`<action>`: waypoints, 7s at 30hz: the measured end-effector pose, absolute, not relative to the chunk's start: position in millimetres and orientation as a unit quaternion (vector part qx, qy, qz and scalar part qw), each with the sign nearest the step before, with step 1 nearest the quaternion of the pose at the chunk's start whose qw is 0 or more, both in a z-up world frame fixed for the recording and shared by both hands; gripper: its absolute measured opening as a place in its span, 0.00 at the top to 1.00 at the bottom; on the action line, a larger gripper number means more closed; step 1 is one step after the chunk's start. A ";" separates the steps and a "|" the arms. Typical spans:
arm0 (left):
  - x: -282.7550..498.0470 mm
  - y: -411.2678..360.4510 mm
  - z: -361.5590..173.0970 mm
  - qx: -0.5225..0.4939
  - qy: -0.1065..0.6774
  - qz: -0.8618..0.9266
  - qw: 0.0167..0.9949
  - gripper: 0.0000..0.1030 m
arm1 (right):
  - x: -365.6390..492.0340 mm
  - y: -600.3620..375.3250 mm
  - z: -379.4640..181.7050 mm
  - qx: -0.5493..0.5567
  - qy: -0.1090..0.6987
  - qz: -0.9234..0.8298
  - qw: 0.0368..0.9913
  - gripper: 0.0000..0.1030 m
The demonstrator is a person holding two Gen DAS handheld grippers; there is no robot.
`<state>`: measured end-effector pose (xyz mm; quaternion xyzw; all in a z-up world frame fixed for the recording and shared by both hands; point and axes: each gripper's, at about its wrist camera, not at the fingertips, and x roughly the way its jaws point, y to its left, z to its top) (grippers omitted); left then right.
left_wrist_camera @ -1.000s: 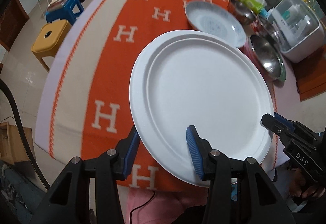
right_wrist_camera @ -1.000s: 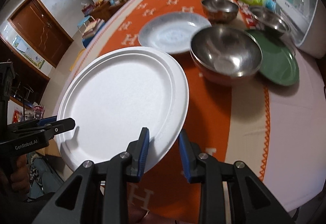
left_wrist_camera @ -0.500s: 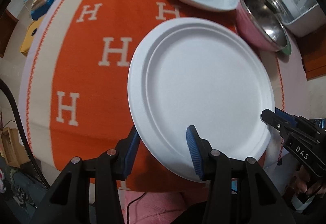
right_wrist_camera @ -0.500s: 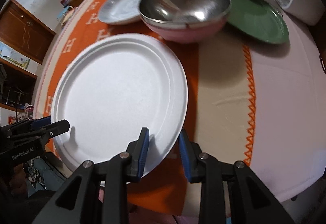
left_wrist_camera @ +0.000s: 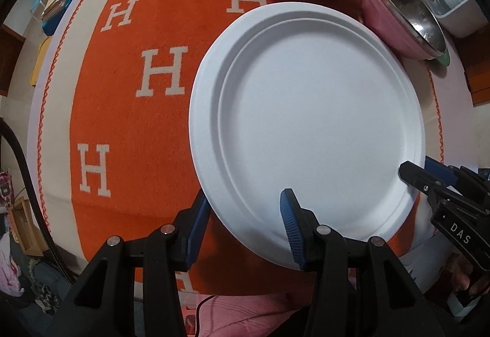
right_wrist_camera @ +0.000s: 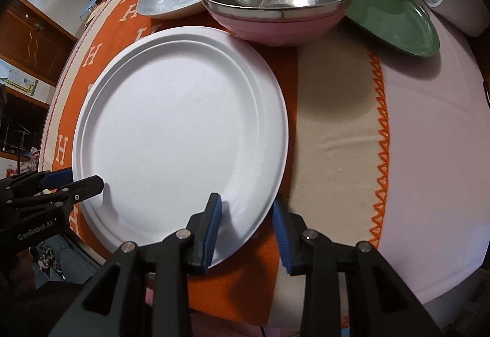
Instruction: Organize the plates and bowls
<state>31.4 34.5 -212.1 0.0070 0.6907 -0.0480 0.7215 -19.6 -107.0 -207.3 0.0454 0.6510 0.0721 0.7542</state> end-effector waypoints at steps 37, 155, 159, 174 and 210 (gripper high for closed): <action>118.1 72.2 -86.4 0.054 0.561 -0.103 0.820 0.24 | 32.0 -136.2 -109.5 0.111 0.569 0.066 0.812 0.28; 238.3 122.1 -174.0 -0.149 0.554 -0.076 0.816 0.76 | 242.1 -55.3 -176.0 0.114 0.585 0.219 0.773 0.90; 225.3 124.1 -160.9 -0.151 0.542 -0.081 0.823 0.76 | 233.8 -56.5 -161.3 0.114 0.571 0.221 0.782 0.90; 172.5 117.4 -117.9 -0.140 0.503 -0.110 0.846 0.76 | 185.8 -61.6 -115.3 0.108 0.528 0.217 0.814 0.90; 58.1 43.3 -130.7 -0.078 0.558 -0.145 0.813 0.76 | 29.9 -120.3 -143.5 0.129 0.550 0.160 0.809 0.88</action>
